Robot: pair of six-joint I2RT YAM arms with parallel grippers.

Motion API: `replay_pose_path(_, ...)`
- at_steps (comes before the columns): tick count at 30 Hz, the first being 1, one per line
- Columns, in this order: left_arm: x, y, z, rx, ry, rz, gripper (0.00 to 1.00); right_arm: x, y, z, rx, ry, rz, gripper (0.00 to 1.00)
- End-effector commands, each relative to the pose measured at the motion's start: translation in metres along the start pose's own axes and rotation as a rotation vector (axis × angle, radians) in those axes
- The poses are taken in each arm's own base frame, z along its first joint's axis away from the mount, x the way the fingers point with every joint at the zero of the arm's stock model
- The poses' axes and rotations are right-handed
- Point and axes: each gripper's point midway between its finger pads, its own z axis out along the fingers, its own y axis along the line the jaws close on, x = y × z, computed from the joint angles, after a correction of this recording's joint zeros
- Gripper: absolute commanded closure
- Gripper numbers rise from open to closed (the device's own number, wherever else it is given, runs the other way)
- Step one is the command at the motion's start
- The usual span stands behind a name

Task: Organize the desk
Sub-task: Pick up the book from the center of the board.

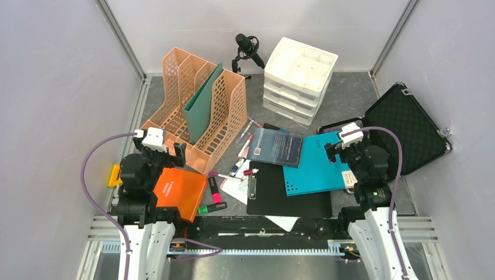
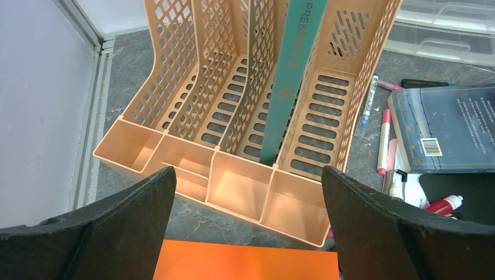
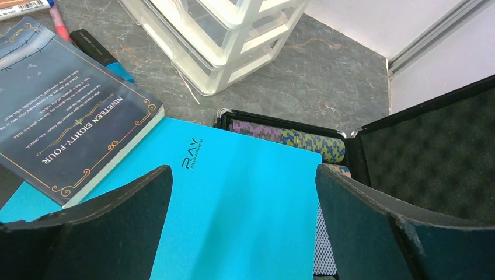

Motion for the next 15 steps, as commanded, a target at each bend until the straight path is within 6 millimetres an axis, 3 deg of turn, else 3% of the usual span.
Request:
replay_pose_path(1, -0.0026, -0.0035, -0.0009, 0.017, -0.020, -0.003, 0.00, -0.0058, -0.0019, 0.0009, 0.003, -0.025, -0.018, 0.02)
replay_pose_path(10, -0.0019, -0.0011, -0.0045, 0.006, -0.007, 0.017, 0.00, -0.0066, -0.0020, 0.0015, -0.002, -0.024, -0.029, 0.02)
replay_pose_path(15, 0.0035, -0.0012, -0.0105, 0.021, 0.042, 0.076, 0.00, -0.0123, 0.0049, 0.0015, -0.086, -0.007, -0.121, 0.02)
